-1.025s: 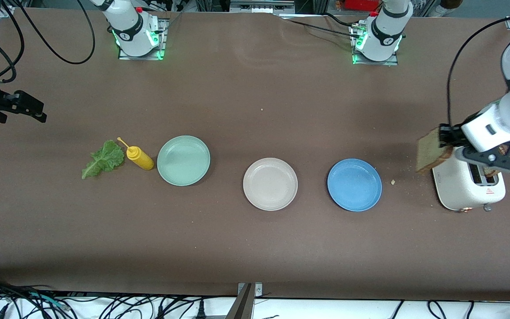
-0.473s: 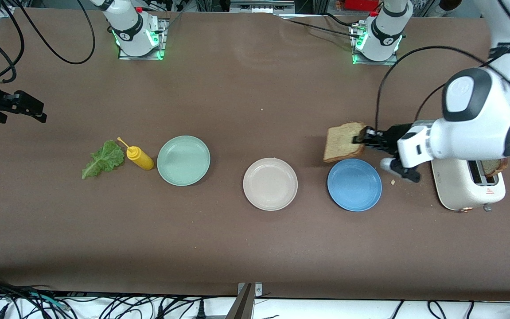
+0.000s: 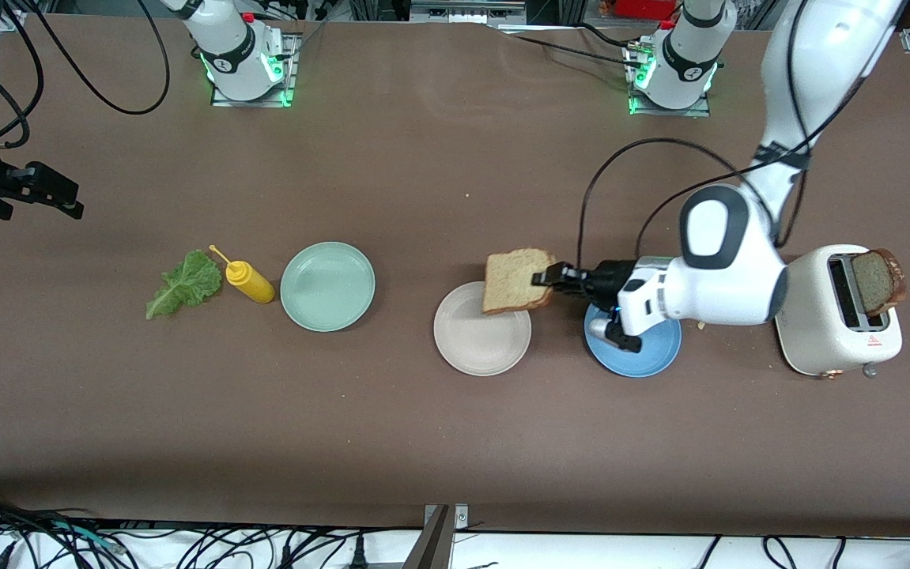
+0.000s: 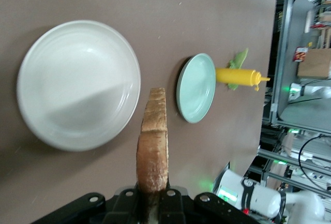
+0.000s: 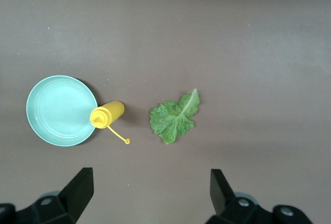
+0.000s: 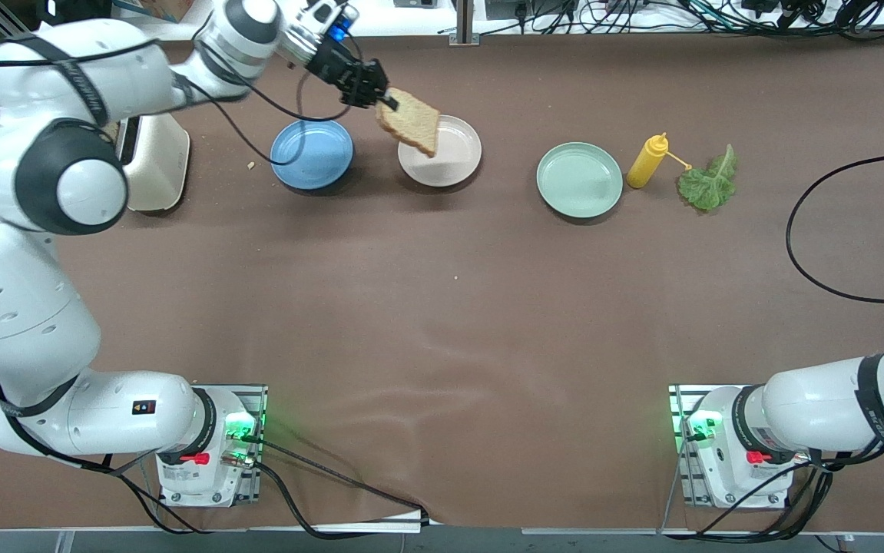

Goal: Make sandwich in beige plate with both arms
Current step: 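Carry the bread slice over the blue plate onto the beige plate, then open the left gripper and release the bread flat on the plate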

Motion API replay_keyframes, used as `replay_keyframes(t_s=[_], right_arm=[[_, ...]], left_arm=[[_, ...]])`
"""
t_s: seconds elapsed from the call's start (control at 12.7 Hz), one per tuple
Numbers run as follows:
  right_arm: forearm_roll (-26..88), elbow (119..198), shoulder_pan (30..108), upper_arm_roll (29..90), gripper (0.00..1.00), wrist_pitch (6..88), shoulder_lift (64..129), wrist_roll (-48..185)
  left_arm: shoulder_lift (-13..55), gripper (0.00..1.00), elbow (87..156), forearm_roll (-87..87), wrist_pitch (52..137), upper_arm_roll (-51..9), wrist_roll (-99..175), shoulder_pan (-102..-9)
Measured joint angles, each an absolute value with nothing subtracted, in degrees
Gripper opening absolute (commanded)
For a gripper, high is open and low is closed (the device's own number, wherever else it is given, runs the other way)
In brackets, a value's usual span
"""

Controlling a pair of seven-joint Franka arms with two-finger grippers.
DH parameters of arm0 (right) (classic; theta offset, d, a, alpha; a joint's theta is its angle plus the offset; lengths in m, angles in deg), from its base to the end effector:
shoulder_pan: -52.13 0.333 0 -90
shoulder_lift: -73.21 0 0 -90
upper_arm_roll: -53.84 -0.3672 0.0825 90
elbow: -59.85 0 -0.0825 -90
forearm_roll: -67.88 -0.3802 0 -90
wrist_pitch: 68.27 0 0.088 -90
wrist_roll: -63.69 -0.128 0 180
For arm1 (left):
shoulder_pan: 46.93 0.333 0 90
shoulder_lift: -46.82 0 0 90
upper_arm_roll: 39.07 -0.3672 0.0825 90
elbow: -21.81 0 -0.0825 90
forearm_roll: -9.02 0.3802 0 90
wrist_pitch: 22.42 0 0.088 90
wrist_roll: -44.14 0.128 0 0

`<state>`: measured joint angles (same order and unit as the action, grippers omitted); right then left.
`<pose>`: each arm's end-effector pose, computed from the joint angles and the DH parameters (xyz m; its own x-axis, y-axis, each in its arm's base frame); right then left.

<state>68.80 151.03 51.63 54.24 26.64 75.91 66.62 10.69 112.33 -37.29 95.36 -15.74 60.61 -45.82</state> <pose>0.5748 -0.0109 0.6261 0.9992 0.0368 0.0171 0.0365 -0.9992 0.0172 0.6670 -0.2729 0.3392 0.9759 -0.2020 -0.0829 -0.0564 -0.6000 0.7980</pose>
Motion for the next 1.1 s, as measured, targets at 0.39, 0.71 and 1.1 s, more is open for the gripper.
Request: replay_keyframes(t_s=[0.39, 0.71, 1.1], right_arm=[[68.8, 151.0, 51.6, 54.2, 1.00, 26.7, 75.9, 66.6], [68.8, 151.0, 51.6, 54.2, 1.00, 26.7, 75.9, 66.6], [68.8, 151.0, 51.6, 54.2, 1.00, 26.7, 75.9, 66.6]], left_arm=[[-0.4, 0.00, 107.5, -37.9, 106.1, -15.8, 66.7, -49.5], [-3.4, 1.00, 106.8, -38.8, 106.2, -15.8, 69.4, -49.6], [-3.5, 1.00, 105.5, -34.6, 106.3, -16.6, 70.5, -49.1]])
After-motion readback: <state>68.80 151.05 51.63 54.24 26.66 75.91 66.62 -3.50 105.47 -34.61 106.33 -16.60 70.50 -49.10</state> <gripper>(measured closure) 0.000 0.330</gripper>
